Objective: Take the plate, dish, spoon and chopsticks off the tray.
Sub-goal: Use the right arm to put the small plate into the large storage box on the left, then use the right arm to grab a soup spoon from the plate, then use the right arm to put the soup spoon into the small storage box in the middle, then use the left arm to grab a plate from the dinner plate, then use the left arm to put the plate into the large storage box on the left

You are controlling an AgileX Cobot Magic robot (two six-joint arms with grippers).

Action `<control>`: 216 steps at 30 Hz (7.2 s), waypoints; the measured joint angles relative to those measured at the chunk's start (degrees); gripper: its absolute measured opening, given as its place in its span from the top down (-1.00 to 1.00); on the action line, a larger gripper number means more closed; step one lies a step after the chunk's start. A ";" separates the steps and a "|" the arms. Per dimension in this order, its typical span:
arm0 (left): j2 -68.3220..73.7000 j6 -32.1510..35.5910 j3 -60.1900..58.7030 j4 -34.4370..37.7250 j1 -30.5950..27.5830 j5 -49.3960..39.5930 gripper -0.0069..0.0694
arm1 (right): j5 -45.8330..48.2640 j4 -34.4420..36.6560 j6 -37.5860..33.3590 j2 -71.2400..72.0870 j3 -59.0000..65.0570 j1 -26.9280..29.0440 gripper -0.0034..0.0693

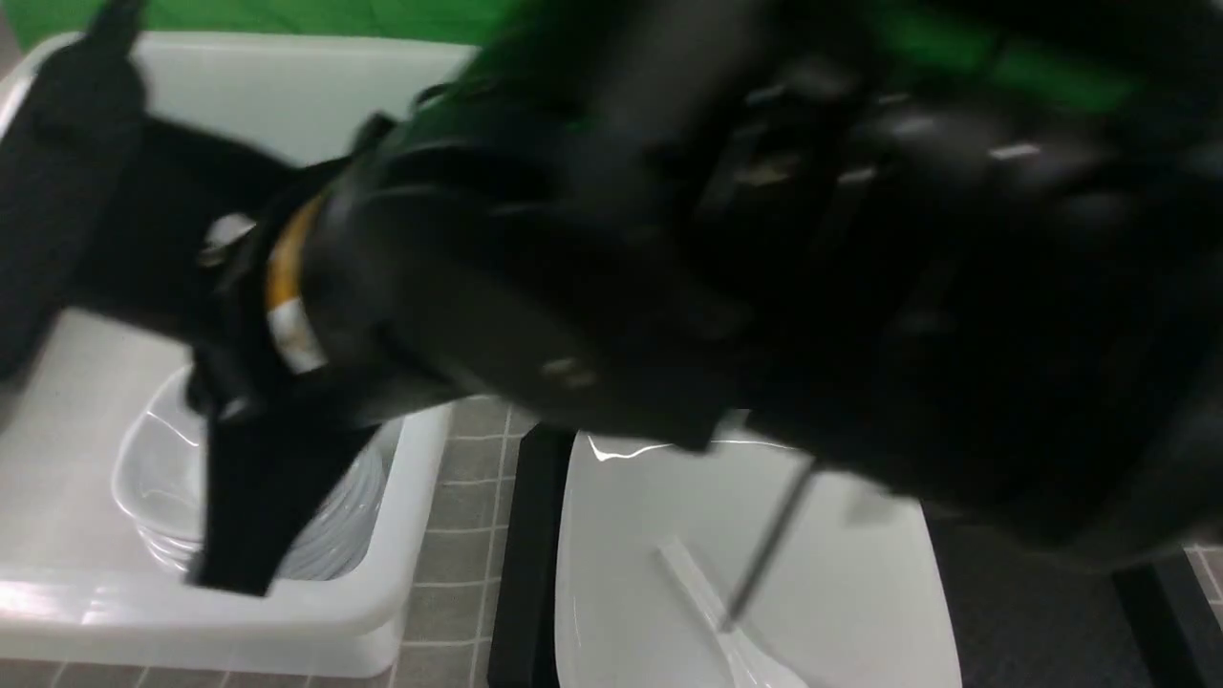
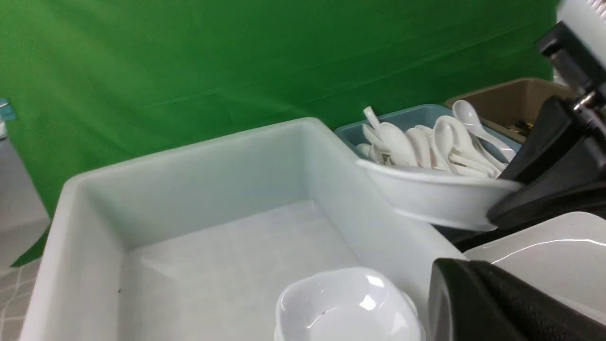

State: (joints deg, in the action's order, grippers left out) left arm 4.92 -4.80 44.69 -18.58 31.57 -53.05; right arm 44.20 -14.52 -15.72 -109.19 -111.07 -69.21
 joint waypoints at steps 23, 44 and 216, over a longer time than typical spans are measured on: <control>-1.73 1.82 0.04 3.91 0.00 -0.95 0.79 | 20.59 -4.45 -4.05 -14.61 -17.26 0.90 -0.65; 21.93 18.41 0.04 26.14 0.00 8.69 0.79 | 13.16 4.78 39.66 21.11 40.10 14.00 -0.34; 85.89 27.39 18.86 -10.67 -21.42 25.09 0.73 | 8.02 18.63 11.21 64.23 50.80 38.65 0.83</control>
State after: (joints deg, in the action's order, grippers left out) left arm 90.81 22.60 63.55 -29.25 10.15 -27.96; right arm 52.22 4.11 -4.51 -44.96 -60.27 -30.56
